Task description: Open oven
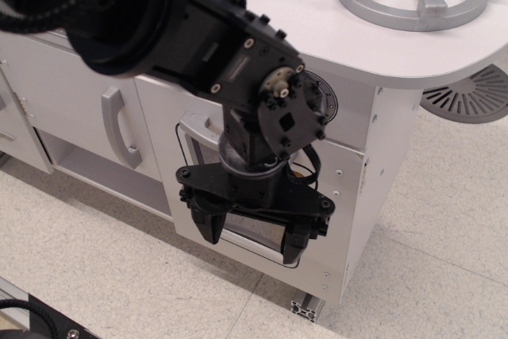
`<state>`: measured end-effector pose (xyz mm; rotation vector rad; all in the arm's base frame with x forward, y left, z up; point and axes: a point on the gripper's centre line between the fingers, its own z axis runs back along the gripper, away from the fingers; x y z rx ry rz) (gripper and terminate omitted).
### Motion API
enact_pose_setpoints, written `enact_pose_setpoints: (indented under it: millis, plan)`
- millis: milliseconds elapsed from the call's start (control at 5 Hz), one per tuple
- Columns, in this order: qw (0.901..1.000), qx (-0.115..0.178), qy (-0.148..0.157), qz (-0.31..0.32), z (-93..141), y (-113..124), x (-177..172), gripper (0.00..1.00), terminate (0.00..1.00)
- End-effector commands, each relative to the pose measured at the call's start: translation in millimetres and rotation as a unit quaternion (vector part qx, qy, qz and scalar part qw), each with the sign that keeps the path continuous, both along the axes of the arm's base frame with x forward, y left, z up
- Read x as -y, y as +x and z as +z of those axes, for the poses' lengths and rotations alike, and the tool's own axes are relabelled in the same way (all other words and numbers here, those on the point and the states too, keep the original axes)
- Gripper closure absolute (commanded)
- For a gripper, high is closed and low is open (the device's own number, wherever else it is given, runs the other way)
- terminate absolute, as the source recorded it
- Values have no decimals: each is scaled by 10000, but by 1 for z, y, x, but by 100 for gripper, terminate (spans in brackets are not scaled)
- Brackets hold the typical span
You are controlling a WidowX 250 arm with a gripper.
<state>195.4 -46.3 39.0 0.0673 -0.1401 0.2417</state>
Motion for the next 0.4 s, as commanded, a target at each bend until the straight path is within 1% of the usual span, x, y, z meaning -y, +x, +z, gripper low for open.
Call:
enact_pose_setpoints:
  millis: [0,200]
  plan:
    - [10000,0,0,0,0,0,0,0,0]
    - [9984,326,-50,455,-9,-4,-16,0,0]
